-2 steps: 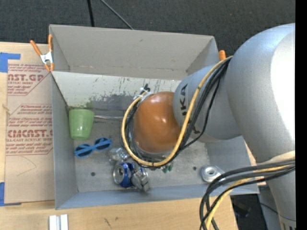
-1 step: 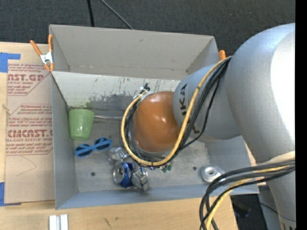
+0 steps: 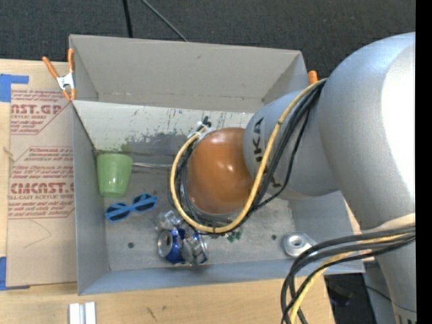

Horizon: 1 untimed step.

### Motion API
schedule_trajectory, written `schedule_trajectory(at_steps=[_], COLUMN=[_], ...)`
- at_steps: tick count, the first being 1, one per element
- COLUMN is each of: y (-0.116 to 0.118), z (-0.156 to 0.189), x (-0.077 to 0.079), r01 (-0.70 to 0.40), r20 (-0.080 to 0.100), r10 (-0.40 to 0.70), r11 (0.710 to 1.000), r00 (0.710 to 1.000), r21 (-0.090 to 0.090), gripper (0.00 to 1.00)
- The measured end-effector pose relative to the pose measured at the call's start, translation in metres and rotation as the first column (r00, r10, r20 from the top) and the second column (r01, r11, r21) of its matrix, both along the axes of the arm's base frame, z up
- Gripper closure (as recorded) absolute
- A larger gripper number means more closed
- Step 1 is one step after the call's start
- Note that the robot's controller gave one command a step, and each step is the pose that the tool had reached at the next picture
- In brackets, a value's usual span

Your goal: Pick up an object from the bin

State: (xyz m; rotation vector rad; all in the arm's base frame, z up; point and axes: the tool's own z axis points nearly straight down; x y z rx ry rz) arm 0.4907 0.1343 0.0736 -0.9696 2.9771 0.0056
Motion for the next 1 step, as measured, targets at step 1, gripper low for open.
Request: schedule_trajectory(at_steps=[1], y=[0.0013], z=[0.0521], x=[0.0012], r01=[0.0], r20=[-0.003], r10=[0.0], r11=[1.0], r00=[1.0], r21=[-0.005], gripper=[1.0])
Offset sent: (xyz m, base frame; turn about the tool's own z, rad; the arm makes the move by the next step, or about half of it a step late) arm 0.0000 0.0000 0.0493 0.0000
